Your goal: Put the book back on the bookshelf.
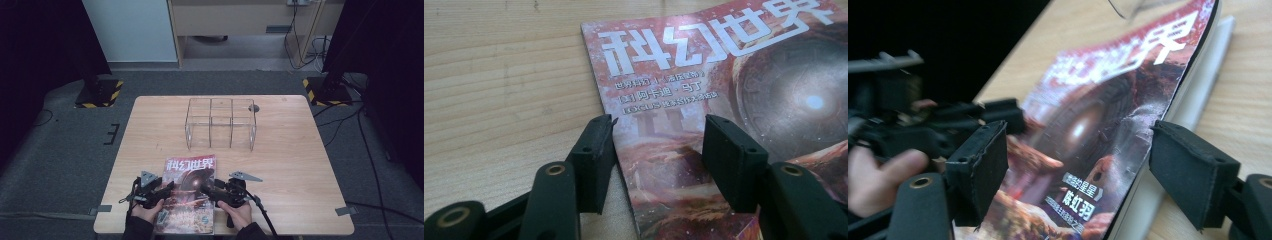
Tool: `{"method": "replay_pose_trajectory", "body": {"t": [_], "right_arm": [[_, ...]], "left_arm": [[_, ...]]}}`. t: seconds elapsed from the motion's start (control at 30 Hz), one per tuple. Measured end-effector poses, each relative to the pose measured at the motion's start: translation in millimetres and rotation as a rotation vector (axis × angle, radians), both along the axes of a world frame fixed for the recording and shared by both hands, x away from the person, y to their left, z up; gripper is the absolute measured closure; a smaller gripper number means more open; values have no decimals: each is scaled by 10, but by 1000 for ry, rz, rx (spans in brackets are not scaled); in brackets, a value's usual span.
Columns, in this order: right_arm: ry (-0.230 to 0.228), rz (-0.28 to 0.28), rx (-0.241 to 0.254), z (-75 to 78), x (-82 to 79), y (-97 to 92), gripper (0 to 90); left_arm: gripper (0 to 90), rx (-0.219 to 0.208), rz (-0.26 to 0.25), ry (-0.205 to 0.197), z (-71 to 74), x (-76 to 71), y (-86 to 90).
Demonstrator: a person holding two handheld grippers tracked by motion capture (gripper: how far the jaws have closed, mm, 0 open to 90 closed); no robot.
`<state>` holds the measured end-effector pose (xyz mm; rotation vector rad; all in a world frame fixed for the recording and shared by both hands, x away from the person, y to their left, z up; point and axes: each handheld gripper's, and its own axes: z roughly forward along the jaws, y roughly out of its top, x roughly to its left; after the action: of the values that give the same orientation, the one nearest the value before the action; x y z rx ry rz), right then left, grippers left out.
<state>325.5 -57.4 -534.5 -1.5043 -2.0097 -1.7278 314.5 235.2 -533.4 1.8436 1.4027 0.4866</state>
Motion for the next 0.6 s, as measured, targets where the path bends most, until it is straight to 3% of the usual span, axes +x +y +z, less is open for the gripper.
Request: {"method": "replay_pose_trajectory", "body": {"t": [0.47, 0.6], "right_arm": [[-20, -5, 53, -2, -43, 21, 245], [-20, -1, 96, 0, -50, 21, 252]], "left_arm": [[457, -12, 10, 5, 0, -2, 3], [456, -12, 11, 5, 0, -2, 2]]}}
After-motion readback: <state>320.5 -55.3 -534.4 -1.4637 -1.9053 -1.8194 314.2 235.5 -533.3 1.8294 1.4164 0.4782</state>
